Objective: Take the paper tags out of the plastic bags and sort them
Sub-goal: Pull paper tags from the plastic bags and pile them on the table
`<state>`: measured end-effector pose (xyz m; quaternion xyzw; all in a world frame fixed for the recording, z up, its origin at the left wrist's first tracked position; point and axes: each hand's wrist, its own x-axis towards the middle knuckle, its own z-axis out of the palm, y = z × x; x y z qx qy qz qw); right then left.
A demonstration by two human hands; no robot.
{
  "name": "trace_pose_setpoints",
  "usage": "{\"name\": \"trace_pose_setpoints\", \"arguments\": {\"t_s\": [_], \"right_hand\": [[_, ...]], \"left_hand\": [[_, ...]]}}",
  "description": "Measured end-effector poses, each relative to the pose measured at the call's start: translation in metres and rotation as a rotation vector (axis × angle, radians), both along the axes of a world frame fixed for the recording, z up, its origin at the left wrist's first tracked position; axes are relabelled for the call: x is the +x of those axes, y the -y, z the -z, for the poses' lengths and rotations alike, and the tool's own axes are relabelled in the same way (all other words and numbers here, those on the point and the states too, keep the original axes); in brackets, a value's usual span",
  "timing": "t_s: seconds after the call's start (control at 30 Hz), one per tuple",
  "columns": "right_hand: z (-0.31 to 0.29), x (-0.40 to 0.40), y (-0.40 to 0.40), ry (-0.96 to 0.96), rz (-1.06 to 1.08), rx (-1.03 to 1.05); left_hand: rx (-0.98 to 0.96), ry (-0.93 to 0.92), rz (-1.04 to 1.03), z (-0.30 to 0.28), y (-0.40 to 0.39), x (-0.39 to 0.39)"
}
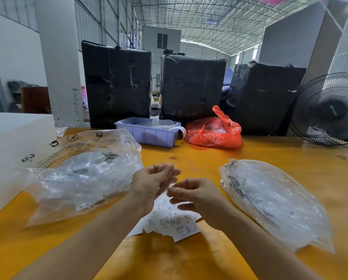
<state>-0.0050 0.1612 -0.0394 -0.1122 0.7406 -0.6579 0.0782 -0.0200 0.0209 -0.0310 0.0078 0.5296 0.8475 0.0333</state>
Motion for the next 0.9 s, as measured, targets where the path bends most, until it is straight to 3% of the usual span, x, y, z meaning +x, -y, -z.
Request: {"name": "trace_pose_setpoints", "arguments": {"t_s": [0.13, 0.23, 0.33, 0.43, 0.57, 0.63, 0.7, 0.8, 0.9], "right_hand": [[-0.005, -0.001, -0.004, -0.035, 0.079, -0.118], [-0.009, -0.003, -0.007, -0.086, 0.181, -0.153], [-0.012, -0.002, -0.010, -0.312, 0.226, 0.087], [-0.012, 0.002, -0.006, -0.489, 0.168, 0.250], [-0.011, -0.003, -0.009, -0.446, 0.248, 0.177], [-0.009, -0.006, -0.015, -0.439, 0.261, 0.352], [-0.005, -0.006, -0.017, -0.401, 0.134, 0.577], [0.001, -0.004, -0.009, -0.336, -0.081, 0.705], [0.006, -0.005, -0.001, -0.385, -0.158, 0.833]], "left_hand": [[0.003, 0.004, -0.023, -0.002, 0.002, 0.000], [-0.202, -0.012, 0.036, -0.003, 0.009, -0.003], [-0.529, -0.121, 0.149, -0.003, 0.014, -0.003], [-0.687, -0.227, 0.187, -0.001, 0.011, 0.000], [-0.687, -0.290, 0.022, 0.002, 0.012, -0.005], [-0.660, -0.270, -0.078, 0.002, 0.017, -0.008], [-0.632, -0.229, -0.144, 0.004, 0.021, -0.011], [-0.600, -0.185, -0.209, 0.006, 0.025, -0.015], [-0.606, -0.178, -0.207, 0.008, 0.025, -0.017]]}}
